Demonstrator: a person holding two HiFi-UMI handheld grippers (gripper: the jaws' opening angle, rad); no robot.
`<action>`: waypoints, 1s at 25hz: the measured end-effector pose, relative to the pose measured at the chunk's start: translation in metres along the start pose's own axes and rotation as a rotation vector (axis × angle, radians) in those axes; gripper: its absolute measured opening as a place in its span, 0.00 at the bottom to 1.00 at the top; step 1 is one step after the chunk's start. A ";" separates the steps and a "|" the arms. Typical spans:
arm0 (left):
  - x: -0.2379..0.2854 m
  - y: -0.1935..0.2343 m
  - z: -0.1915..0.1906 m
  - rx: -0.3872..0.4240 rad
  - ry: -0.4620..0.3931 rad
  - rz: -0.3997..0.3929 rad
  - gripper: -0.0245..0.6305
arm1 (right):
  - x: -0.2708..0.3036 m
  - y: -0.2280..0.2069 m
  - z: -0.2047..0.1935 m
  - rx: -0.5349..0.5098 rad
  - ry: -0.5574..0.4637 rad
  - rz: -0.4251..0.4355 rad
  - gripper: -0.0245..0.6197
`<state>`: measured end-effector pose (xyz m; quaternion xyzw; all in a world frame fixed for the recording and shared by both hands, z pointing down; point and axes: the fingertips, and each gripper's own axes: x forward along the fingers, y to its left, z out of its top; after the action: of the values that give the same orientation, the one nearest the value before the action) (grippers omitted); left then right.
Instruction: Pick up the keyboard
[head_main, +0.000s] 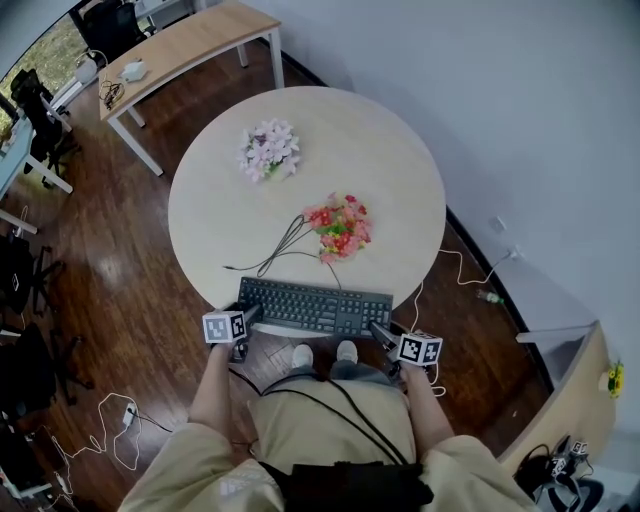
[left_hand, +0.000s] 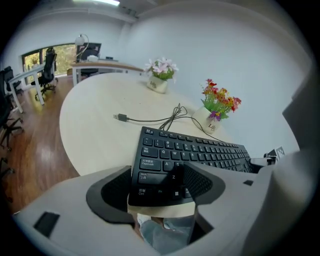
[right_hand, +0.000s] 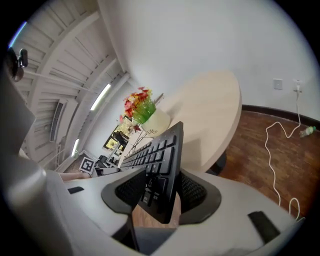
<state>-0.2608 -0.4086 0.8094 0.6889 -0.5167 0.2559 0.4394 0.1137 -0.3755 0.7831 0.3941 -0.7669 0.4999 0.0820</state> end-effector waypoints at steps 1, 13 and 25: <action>-0.003 -0.001 0.002 -0.004 -0.016 0.000 0.52 | -0.002 0.004 0.010 -0.013 -0.030 0.015 0.35; -0.049 -0.044 0.080 -0.011 -0.328 -0.111 0.44 | -0.052 0.090 0.142 -0.213 -0.387 0.246 0.29; -0.173 -0.100 0.243 0.162 -0.809 -0.161 0.43 | -0.141 0.241 0.273 -0.668 -0.709 0.556 0.26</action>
<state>-0.2497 -0.5271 0.5182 0.8044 -0.5702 -0.0306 0.1641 0.1172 -0.4831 0.4079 0.2736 -0.9392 0.0697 -0.1953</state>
